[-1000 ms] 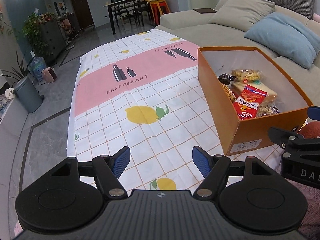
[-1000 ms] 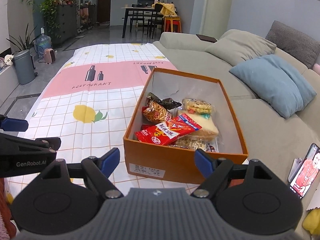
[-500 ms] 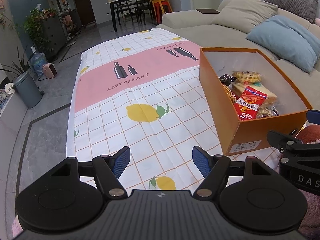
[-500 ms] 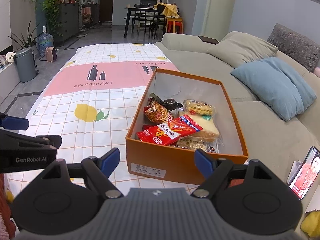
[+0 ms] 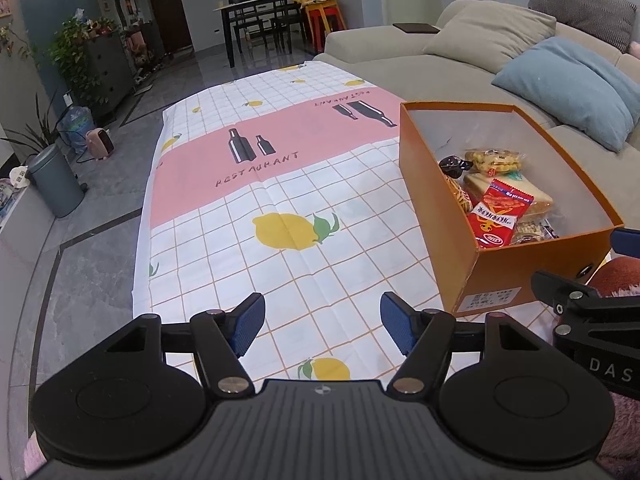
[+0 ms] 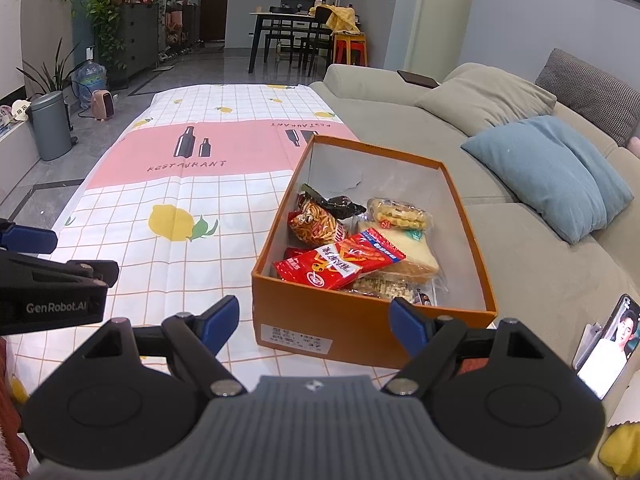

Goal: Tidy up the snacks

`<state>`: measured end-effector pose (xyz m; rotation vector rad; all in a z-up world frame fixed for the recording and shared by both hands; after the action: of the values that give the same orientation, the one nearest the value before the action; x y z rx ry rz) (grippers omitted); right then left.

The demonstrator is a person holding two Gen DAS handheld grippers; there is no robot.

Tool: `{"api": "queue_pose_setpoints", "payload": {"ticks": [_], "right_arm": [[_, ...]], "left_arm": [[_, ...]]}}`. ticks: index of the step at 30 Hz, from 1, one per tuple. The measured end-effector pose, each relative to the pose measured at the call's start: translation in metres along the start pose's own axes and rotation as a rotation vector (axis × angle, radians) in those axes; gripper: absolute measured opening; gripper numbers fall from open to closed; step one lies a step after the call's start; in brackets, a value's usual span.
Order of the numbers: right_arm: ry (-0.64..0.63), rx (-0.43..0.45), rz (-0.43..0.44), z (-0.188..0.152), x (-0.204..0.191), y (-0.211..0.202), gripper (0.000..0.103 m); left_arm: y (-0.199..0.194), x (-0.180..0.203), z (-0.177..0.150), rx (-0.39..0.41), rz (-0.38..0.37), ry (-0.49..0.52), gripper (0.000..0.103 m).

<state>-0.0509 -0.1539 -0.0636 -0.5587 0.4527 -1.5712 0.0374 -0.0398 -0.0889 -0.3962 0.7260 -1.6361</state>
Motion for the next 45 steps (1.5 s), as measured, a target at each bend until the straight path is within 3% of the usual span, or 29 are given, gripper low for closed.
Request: {"api": "queue_pose_setpoints", "payload": {"ticks": [33, 45], "right_arm": [[-0.005, -0.001, 0.002, -0.0006, -0.0018, -0.0006, 0.081], [-0.013, -0.003, 0.008, -0.002, -0.0022, -0.0001, 0.081]], "left_arm": [[-0.0021, -0.0002, 0.0018, 0.002, -0.026, -0.016, 0.076], [-0.0028, -0.002, 0.0025, 0.004, -0.001, -0.017, 0.076]]}}
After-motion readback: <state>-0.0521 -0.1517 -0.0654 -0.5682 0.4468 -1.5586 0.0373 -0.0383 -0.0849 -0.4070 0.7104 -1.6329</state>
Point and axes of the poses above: each gripper's, at about its wrist camera, not at the fingertips, and y roughly the way its jaws point, x to its right, z to its top, the point moved 3 cm from there along y, roughly the way its jaws point, and after that the axes turned 6 degrees about x, right-handed, at the moved point
